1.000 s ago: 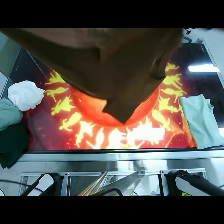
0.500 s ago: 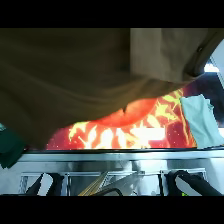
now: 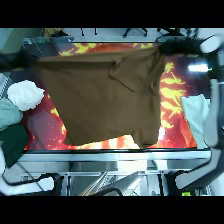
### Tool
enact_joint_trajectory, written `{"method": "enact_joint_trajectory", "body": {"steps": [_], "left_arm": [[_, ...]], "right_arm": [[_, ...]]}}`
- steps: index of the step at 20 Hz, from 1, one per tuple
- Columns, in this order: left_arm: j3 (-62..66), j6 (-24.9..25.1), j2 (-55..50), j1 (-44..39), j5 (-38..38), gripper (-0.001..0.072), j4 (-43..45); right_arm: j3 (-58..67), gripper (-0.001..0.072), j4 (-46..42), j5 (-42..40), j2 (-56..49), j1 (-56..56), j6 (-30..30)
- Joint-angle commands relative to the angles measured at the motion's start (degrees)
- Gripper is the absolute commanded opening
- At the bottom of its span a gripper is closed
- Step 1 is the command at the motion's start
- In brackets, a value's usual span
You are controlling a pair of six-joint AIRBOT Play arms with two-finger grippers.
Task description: Fold the shirts.
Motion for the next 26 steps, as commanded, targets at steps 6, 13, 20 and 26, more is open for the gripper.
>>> {"method": "enact_joint_trajectory", "body": {"steps": [6, 13, 20, 26], "left_arm": [[19.82, -1.11, -29.07, -2.82, -2.49, 0.0023, 6.43], [18.99, -2.21, -30.80, -2.93, -8.09, 0.0023, 8.87], [9.81, -2.16, -30.82, -3.30, -6.16, 0.0027, 7.78], [17.09, -4.20, -30.64, -2.05, -20.26, 0.0696, 1.97]], "right_arm": [[0.00, 0.0014, 9.92, -7.43, -19.08, -6.03, 1.33], [-0.04, 0.0014, 9.29, 3.15, -21.27, -8.90, -3.08], [-0.04, 0.0016, 10.03, 3.78, -24.28, -7.15, -4.24], [0.04, 0.0385, 14.78, 7.67, -18.29, -8.04, -4.57]]}}
